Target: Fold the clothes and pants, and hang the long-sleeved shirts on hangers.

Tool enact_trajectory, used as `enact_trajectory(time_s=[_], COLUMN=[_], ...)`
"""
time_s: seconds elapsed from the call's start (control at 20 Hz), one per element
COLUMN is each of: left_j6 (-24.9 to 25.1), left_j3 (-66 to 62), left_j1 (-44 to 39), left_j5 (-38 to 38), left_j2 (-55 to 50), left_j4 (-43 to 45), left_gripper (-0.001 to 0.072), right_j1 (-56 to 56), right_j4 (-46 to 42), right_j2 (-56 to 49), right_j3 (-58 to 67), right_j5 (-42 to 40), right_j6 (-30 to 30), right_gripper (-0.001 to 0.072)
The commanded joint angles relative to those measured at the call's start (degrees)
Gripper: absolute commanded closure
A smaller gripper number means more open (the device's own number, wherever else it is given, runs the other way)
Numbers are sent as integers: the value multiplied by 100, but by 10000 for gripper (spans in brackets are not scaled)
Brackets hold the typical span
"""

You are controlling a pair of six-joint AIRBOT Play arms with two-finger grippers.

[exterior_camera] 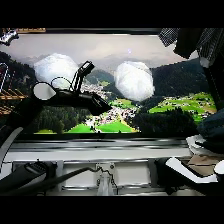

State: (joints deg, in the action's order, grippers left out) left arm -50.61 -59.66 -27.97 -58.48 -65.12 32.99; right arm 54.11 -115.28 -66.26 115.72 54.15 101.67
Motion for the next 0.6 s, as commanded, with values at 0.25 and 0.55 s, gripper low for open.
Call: enact_trajectory(time_s=[0.25,0.55], left_j6=[-44,-44], left_j3=[2,0], left_j1=[0,0], left_j5=[-28,-31], left_j2=[11,11], left_j4=[0,-2], left_gripper=[339,339], right_j1=[1049,1749], right_j4=[216,354], right_j2=[210,466], right_j3=[-57,-48], right_j5=[743,935], right_j6=[140,295], right_gripper=[664,661])
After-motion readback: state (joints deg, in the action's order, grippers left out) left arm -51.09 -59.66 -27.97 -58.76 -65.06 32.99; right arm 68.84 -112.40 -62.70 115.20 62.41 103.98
